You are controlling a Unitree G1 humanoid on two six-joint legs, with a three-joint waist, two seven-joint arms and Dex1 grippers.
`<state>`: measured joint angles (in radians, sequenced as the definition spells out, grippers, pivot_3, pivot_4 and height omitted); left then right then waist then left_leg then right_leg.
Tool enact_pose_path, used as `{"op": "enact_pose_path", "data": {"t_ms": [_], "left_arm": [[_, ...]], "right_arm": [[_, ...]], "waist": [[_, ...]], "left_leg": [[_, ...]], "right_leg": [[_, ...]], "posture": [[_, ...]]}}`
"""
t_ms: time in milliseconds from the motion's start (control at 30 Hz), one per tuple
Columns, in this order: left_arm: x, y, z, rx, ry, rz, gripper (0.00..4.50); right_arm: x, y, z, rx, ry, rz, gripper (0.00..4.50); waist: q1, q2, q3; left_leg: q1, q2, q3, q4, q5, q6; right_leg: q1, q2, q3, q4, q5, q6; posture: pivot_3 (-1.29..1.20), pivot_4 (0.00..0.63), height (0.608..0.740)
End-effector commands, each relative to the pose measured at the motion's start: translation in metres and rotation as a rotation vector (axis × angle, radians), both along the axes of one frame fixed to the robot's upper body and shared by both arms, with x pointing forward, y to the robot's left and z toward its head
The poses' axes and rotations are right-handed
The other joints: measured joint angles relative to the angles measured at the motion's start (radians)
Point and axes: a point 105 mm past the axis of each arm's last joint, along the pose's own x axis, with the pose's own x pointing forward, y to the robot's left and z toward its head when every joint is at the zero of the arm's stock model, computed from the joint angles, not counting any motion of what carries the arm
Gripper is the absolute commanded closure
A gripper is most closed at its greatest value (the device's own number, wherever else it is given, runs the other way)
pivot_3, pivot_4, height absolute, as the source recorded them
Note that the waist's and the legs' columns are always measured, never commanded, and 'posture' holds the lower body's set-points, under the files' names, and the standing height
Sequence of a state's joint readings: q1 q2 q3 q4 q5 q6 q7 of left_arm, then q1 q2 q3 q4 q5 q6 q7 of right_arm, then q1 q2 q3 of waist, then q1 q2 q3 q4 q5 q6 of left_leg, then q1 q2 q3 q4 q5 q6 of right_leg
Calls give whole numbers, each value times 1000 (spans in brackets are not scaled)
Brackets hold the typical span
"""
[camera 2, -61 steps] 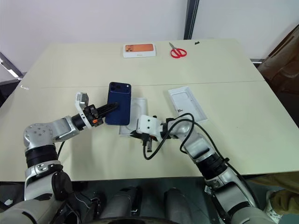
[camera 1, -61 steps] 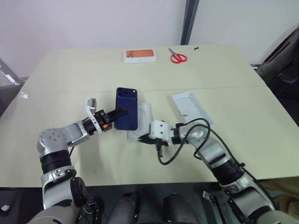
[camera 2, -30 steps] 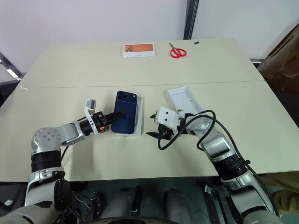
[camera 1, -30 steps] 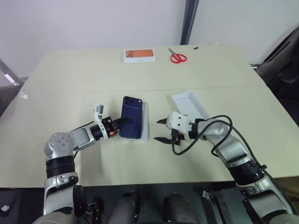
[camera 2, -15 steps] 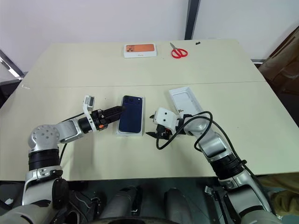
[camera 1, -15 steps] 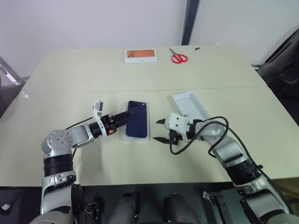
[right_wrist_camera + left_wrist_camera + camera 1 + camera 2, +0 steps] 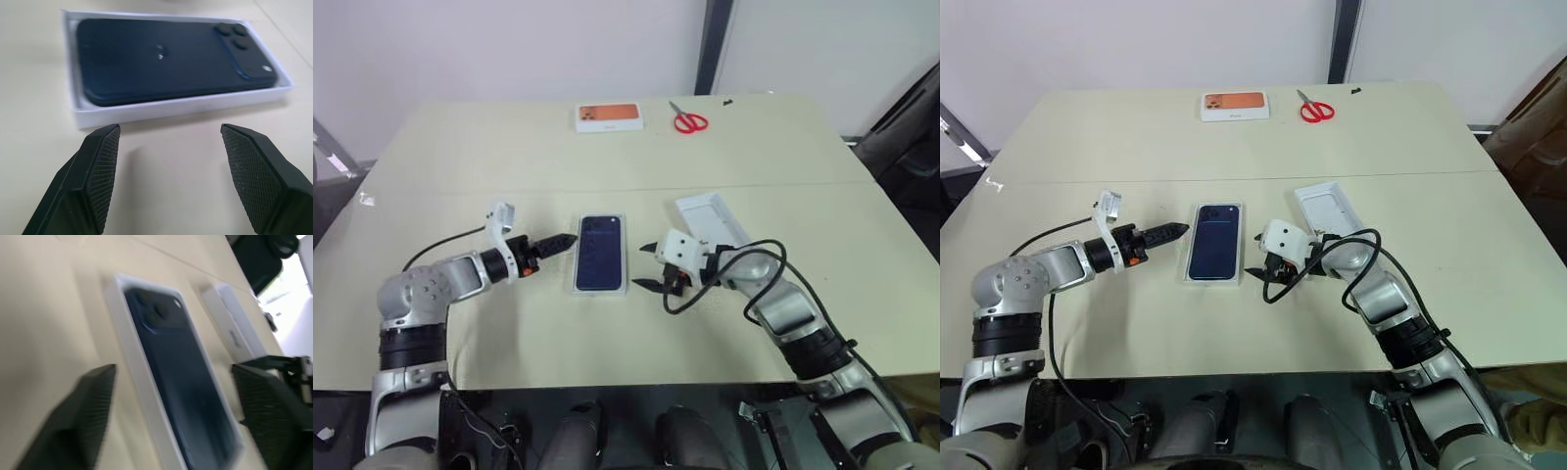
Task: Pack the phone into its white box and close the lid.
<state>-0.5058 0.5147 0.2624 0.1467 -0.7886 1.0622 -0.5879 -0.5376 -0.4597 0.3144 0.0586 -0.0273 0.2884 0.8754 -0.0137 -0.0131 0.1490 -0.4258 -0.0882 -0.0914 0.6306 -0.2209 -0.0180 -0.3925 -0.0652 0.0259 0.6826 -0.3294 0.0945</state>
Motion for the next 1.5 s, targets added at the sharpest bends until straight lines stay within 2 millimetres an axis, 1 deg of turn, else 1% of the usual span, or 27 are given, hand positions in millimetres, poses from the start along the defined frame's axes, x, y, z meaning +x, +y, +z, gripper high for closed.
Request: {"op": "enact_pose_path", "data": {"t_ms": [33,67,133,167,200,233,300,367,467,500,567,600,700,767,867,1000,1100,1167,1500], "left_arm": [[3,6,3,84,-72,10,2749],[3,8,-3,131,-76,9,3197],[2,9,-12,183,-72,1,4290],[4,10,-16,237,-93,4,4500],[5,8,-18,244,-101,1,4500],[5,8,-19,249,-100,2,4500],[2,2,-26,318,-119,-48,4500],[0,-5,-30,331,-119,-69,4500],[0,-15,-35,336,-125,-84,4500],[1,-22,-36,304,-115,-83,4500],[1,-45,-35,252,-116,-110,4500],[1,-52,-34,236,-117,-116,4500],[5,-73,-33,212,-130,-131,4500],[7,-81,-32,199,-134,-134,4500],[9,-97,-30,183,-143,-156,4500],[13,-99,-29,188,-149,-157,4500],[11,-98,-29,193,-153,-166,4500],[10,-95,-30,192,-150,-164,4500],[7,-91,-29,196,-152,-164,4500]], "right_arm": [[17,-7,15,-11,-99,-62,2023],[19,-8,15,-21,-112,-66,2445],[20,-7,13,-27,-118,-65,3510],[19,-4,12,-28,-119,-58,4040],[19,-1,11,-26,-118,-51,4490],[18,2,10,-22,-118,-46,4490],[16,10,8,-16,-123,-30,4490],[16,19,6,-10,-129,-29,4490],[18,28,9,21,-131,-33,4490],[20,30,10,34,-131,-44,4490],[25,33,14,37,-151,-66,4490],[27,33,15,36,-157,-71,4490],[32,25,14,1,-168,-91,4490],[34,20,14,-9,-169,-99,4490],[35,3,10,-36,-162,-127,4490],[34,-14,9,-47,-156,-167,4490],[34,-25,13,-30,-150,-196,4490],[32,-34,14,-56,-151,-201,4490],[17,-58,1,-151,-99,-188,4490]], "waist": [[0,0,0],[0,0,0],[-1,0,0],[-1,0,0],[0,0,0],[0,0,0],[-1,0,0],[-2,0,0],[-1,0,0],[1,0,0],[4,0,0],[5,0,0],[10,0,0],[12,0,0],[5,0,0],[0,0,0],[0,0,0],[2,0,0],[3,0,0]], "left_leg": [[0,0,0,0,0,0],[0,0,0,0,0,0],[0,0,0,-1,0,0],[0,0,0,-1,0,0],[0,0,0,-1,0,0],[0,0,0,-1,0,0],[0,0,0,0,0,0],[0,0,0,-1,0,0],[0,0,0,-1,0,0],[0,0,0,-1,0,0],[0,0,0,0,0,0],[0,-1,0,1,0,0],[0,-1,0,1,0,0],[0,-1,0,1,0,0],[0,-1,0,1,0,0],[0,0,0,0,0,0],[0,0,0,0,0,0],[0,0,0,1,0,0],[0,0,0,1,0,0]], "right_leg": [[0,0,0,0,0,0],[0,0,0,0,0,0],[0,0,0,0,0,0],[0,0,0,0,0,0],[0,0,0,0,0,0],[-1,0,0,0,0,0],[-1,0,0,0,0,0],[-1,0,0,0,0,0],[-1,0,0,0,0,0],[-1,0,0,0,0,0],[0,0,0,0,0,0],[1,0,0,0,0,0],[1,0,-1,0,0,0],[1,-1,-1,0,0,0],[1,0,-1,0,0,0],[0,0,-1,0,0,0],[0,0,0,0,0,0],[0,0,0,0,0,0],[1,0,0,0,0,0]], "posture": [[0,150,734],[0,150,734],[0,150,734],[0,150,734],[0,150,734],[0,150,734],[0,150,734],[0,150,734],[0,150,734],[0,150,734],[0,150,734],[0,150,734],[0,150,734],[0,150,734],[0,150,734],[0,150,734],[0,150,734],[0,150,734],[0,150,734]]}}
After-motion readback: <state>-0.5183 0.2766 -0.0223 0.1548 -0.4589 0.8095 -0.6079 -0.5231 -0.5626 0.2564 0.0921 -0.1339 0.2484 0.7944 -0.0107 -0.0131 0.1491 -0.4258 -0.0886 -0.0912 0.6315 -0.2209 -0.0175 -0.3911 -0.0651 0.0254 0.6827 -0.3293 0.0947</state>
